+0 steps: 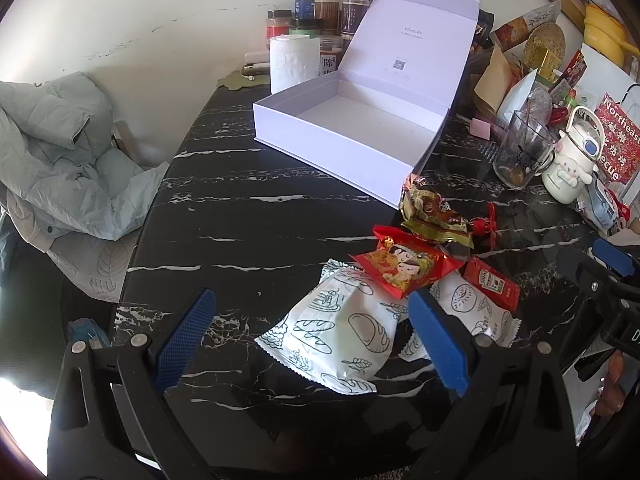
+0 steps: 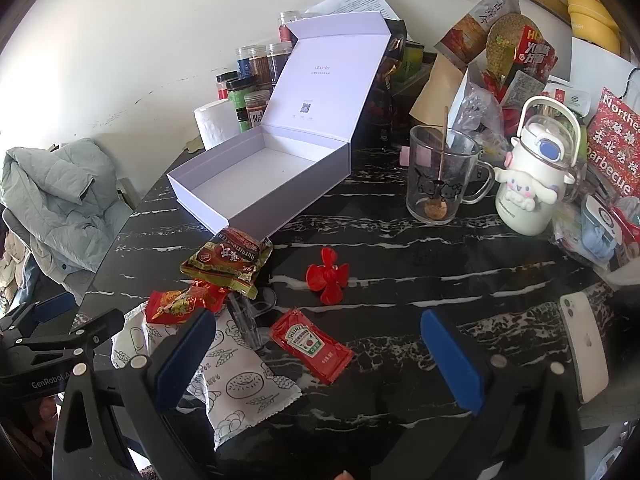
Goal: Organize objects
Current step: 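Move both grippers toward the two white bread-pattern snack packets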
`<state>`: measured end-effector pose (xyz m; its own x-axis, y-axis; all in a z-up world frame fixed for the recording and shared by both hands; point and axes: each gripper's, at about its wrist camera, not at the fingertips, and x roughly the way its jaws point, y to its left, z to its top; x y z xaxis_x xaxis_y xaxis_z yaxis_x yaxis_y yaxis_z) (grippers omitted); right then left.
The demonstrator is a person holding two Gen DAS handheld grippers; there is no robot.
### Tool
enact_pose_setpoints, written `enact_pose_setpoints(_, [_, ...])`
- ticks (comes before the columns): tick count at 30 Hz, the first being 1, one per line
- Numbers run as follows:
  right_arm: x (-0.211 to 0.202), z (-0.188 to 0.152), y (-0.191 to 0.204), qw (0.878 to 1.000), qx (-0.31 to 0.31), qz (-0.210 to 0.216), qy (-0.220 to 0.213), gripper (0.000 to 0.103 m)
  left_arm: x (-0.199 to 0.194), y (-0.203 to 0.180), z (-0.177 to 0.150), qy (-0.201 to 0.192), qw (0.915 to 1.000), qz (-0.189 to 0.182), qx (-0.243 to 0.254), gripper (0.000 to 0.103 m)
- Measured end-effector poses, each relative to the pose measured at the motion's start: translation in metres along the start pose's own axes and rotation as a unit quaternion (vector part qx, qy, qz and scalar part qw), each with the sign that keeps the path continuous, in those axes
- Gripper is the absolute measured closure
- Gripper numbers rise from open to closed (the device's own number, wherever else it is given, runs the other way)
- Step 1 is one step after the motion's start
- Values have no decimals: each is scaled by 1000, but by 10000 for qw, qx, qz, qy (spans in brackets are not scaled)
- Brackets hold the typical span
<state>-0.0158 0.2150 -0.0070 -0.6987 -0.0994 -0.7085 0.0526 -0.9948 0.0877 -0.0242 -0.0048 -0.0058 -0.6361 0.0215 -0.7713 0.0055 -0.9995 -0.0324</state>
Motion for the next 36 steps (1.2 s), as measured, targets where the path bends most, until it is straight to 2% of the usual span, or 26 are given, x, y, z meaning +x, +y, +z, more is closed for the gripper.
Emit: enact_pose_setpoints(36, [3,-5,-3,9999,51,26,100,0,4,-6,-3,181,9997,-99,95,6])
